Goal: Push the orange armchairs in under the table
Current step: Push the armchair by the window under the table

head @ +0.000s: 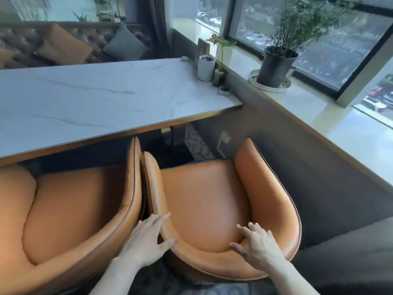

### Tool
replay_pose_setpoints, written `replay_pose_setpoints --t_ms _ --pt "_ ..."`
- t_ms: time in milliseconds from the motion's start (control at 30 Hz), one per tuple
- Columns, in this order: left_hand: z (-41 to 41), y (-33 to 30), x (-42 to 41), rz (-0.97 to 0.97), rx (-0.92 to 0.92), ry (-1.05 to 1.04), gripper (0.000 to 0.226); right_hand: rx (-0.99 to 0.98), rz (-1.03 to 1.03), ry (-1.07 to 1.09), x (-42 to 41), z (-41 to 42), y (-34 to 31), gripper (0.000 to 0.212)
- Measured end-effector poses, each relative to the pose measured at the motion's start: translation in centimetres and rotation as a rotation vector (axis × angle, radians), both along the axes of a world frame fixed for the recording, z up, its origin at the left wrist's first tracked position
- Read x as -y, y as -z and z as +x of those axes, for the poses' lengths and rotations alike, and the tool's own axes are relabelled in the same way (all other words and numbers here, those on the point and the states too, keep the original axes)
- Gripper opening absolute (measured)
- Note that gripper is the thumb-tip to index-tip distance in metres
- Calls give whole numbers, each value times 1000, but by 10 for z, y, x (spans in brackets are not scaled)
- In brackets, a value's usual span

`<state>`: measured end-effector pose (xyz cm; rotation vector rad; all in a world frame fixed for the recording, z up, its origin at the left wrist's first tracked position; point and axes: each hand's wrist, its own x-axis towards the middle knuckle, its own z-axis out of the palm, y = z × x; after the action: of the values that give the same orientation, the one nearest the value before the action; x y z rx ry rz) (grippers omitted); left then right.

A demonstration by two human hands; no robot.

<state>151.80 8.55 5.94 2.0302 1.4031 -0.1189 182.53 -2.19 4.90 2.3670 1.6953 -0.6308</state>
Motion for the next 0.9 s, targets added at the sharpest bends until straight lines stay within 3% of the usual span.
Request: replay_pose_setpoints --t_ms 67,367,500,600,767,900 --pt "38 8 16 -3 -13 -33 86 -29 -14 -25 7 37 12 82" --pt "163 50 77 47 -21 -12 89 -88 -96 -171 35 126 46 99" --pt "191 74 102 21 -59 42 92 -90 -95 -252 57 141 67 116" --pt "208 99 144 4 -79 37 92 -104 -12 -368 81 159 82 110" --pt "197 107 151 113 -128 56 82 -182 190 -383 86 161 101 81" --pt "204 101 155 177 -119 67 78 -175 248 -392 90 169 106 74"
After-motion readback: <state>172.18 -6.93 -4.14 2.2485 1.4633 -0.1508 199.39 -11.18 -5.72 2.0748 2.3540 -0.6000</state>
